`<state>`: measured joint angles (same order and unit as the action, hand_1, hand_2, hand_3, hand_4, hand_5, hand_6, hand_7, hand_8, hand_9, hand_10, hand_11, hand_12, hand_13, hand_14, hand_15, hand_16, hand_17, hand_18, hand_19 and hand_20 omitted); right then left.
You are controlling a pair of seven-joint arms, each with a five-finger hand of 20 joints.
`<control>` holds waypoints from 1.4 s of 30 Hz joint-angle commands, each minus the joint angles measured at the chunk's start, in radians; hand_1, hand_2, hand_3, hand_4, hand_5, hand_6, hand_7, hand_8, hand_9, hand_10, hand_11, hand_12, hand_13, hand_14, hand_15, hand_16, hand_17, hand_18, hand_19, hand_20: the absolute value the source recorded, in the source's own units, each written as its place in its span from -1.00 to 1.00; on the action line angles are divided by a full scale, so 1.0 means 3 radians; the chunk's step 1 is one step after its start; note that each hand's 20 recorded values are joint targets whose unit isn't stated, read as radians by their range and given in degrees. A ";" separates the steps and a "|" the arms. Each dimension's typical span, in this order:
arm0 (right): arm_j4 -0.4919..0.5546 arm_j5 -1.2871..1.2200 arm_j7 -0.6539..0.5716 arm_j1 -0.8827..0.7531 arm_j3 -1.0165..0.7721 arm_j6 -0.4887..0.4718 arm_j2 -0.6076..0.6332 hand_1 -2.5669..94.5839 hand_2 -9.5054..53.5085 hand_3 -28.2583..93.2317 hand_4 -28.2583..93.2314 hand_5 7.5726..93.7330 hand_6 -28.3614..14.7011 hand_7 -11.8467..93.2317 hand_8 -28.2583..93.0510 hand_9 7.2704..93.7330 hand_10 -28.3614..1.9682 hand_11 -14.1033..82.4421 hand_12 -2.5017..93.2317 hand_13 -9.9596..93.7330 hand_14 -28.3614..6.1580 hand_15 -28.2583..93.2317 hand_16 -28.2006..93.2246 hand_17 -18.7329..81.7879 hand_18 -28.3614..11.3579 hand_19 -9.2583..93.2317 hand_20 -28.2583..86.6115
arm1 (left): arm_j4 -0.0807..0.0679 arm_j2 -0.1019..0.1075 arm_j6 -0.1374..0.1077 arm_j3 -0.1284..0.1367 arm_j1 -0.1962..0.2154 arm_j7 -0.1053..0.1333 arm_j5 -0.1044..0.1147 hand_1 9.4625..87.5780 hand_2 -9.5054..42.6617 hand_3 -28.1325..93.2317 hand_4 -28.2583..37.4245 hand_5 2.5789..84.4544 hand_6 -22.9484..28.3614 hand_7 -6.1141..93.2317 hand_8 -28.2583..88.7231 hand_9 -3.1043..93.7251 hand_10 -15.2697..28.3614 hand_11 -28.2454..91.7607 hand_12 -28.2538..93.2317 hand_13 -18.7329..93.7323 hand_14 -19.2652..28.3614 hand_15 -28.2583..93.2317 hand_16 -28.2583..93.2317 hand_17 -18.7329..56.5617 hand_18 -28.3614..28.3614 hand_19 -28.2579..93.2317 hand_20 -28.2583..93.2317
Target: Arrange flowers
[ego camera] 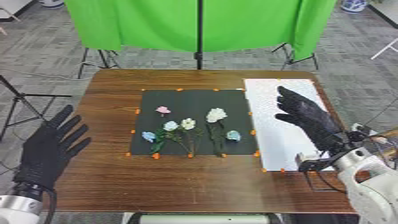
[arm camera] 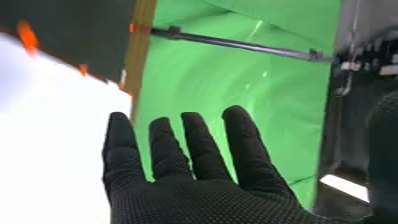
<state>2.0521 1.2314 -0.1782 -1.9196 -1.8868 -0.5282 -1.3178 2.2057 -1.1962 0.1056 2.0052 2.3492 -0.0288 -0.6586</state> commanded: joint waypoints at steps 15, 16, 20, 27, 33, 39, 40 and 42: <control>0.0092 -0.0214 0.0129 -0.0300 0.0149 0.0390 -0.0605 -0.79 -0.91 0.75 -1.00 -0.63 0.14 -0.66 -0.65 -0.64 0.24 -0.75 -0.44 -0.49 -0.01 -0.68 0.17 -0.81 -0.58 -0.17 -0.25 | -0.0005 -0.0113 -0.0082 -0.0197 -0.0065 0.0038 -0.0012 -0.70 -0.82 0.56 -1.00 -0.60 -0.16 -0.44 -0.70 -0.67 0.05 -0.30 -0.24 -0.49 0.27 -0.37 -0.41 -0.93 0.82 0.10 -0.47; 0.0088 -0.0234 0.0147 -0.0294 0.0154 0.0411 -0.0590 -0.79 -0.91 0.75 -1.00 -0.62 0.14 -0.66 -0.65 -0.63 0.24 -0.75 -0.44 -0.48 -0.02 -0.68 0.17 -0.81 -0.58 -0.17 -0.25 | -0.0028 -0.0131 -0.0093 -0.0244 -0.0087 0.0068 -0.0011 -0.70 -0.82 0.57 -1.00 -0.59 -0.16 -0.44 -0.70 -0.66 0.05 -0.30 -0.24 -0.48 0.27 -0.37 -0.41 -0.93 0.82 0.10 -0.47; 0.0173 -0.0090 0.0216 -0.0336 0.0172 0.0469 -0.0620 -0.79 -0.92 0.76 -1.00 -0.62 0.13 -0.65 -0.66 -0.62 0.20 -0.74 -0.44 -0.47 -0.02 -0.67 0.16 -0.81 -0.59 -0.15 -0.25 | -0.0056 -0.0091 -0.0029 -0.0236 -0.0170 -0.0067 -0.0028 -0.69 -0.81 0.57 -1.00 -0.58 -0.15 -0.44 -0.71 -0.66 0.06 -0.30 -0.25 -0.48 0.28 -0.36 -0.41 -0.93 0.81 0.10 -0.47; 0.0250 -0.0164 0.0278 -0.0209 0.0383 0.0690 -0.0538 -0.75 -0.90 0.78 -1.00 -0.61 0.11 -0.64 -0.66 -0.61 0.11 -0.73 -0.43 -0.47 -0.04 -0.66 0.14 -0.84 -0.61 -0.12 -0.27 | -0.0147 -0.0053 -0.0005 -0.0353 -0.0329 0.0169 -0.0049 -0.68 -0.80 0.58 -1.00 -0.55 -0.13 -0.44 -0.71 -0.64 0.08 -0.28 -0.25 -0.46 0.29 -0.33 -0.42 -0.91 0.76 0.11 -0.46; 0.0353 -0.0134 0.0212 -0.0181 0.0381 0.0864 -0.0423 -0.77 -0.86 0.77 -1.00 -0.62 0.10 -0.64 -0.67 -0.62 0.12 -0.74 -0.44 -0.49 -0.04 -0.66 0.14 -0.87 -0.62 -0.12 -0.28 | -0.0241 0.0001 0.0018 -0.0596 -0.0636 0.0242 -0.0114 -0.65 -0.79 0.60 -0.95 -0.54 -0.13 -0.44 -0.71 -0.63 0.08 -0.27 -0.26 -0.47 0.26 -0.34 -0.43 -0.91 0.70 0.09 -0.45; 0.0360 -0.0203 0.0157 -0.0268 0.0263 0.0762 -0.0414 -0.79 -0.81 0.76 -1.00 -0.67 0.10 -0.66 -0.66 -0.67 0.14 -0.76 -0.44 -0.53 0.01 -0.68 0.14 -0.90 -0.60 -0.13 -0.30 | -0.0283 -0.0050 0.0060 -0.0703 -0.0766 0.0206 -0.0126 -0.65 -0.80 0.58 -0.99 -0.56 -0.14 -0.43 -0.71 -0.63 0.07 -0.27 -0.27 -0.46 0.25 -0.34 -0.43 -0.89 0.70 0.09 -0.44; 0.0363 -0.0199 0.0174 -0.0307 0.0252 0.0750 -0.0444 -0.79 -0.80 0.76 -1.00 -0.68 0.10 -0.67 -0.66 -0.68 0.14 -0.77 -0.44 -0.54 0.02 -0.68 0.14 -0.91 -0.59 -0.13 -0.30 | -0.0279 -0.0043 0.0068 -0.0694 -0.0747 0.0205 -0.0135 -0.65 -0.80 0.58 -0.99 -0.56 -0.14 -0.43 -0.71 -0.63 0.07 -0.27 -0.27 -0.46 0.25 -0.34 -0.43 -0.89 0.70 0.09 -0.44; 0.0352 -0.0178 0.0179 -0.0328 0.0244 0.0694 -0.0471 -0.79 -0.79 0.76 -1.00 -0.69 0.10 -0.67 -0.66 -0.70 0.16 -0.77 -0.43 -0.55 0.03 -0.69 0.16 -0.91 -0.58 -0.13 -0.30 | -0.0253 -0.0013 0.0062 -0.0642 -0.0676 0.0211 -0.0184 -0.65 -0.81 0.59 -0.99 -0.56 -0.14 -0.43 -0.71 -0.63 0.07 -0.27 -0.27 -0.46 0.25 -0.34 -0.43 -0.89 0.70 0.09 -0.44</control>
<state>2.1526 1.1796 -0.1169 -1.9756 -1.7874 -0.2889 -1.4448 2.1223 -1.1932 0.1016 1.7856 2.1229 0.0686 -0.6831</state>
